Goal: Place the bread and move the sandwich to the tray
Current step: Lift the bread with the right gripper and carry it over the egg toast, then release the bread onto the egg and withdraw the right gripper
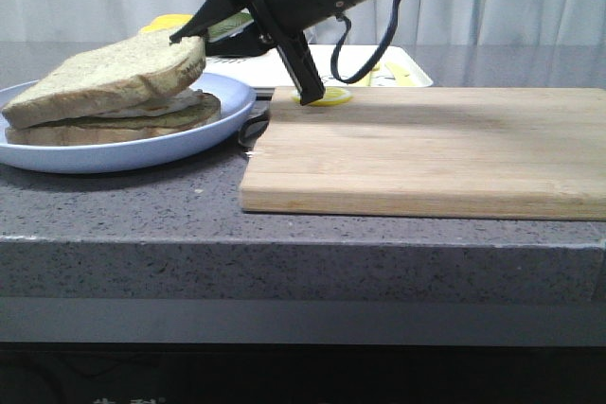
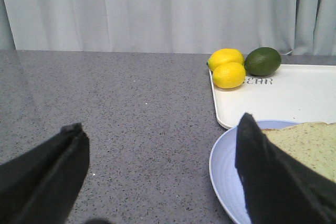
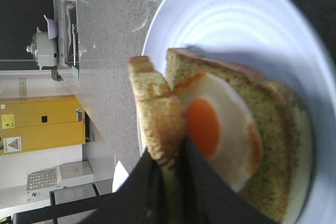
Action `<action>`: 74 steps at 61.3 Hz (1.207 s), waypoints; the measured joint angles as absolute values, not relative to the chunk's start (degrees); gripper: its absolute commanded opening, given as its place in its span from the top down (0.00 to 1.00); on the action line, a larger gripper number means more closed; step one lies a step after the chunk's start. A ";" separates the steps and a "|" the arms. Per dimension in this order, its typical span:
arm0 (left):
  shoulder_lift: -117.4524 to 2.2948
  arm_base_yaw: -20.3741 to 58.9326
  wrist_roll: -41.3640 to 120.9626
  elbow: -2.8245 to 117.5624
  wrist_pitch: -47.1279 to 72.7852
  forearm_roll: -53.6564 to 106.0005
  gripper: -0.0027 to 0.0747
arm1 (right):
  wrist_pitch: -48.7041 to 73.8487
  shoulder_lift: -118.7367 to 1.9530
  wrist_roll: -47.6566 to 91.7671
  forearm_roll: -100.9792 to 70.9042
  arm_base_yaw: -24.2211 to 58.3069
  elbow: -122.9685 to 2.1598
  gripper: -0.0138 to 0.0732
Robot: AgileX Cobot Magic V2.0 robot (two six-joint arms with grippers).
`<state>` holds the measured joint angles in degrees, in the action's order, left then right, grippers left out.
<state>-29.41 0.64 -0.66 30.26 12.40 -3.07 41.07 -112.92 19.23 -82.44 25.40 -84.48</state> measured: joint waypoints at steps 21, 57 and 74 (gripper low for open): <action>-29.41 0.64 -0.66 30.26 12.40 -3.07 0.23 | 41.65 -112.89 19.23 -81.53 25.35 -84.48 0.44; -29.41 0.64 -0.66 30.26 12.40 -3.07 0.23 | 45.58 -96.61 15.00 -55.38 13.48 -75.94 0.44; -29.41 0.64 -0.66 30.26 12.40 -3.07 0.23 | 45.91 -80.88 14.85 -31.71 4.57 -70.23 0.50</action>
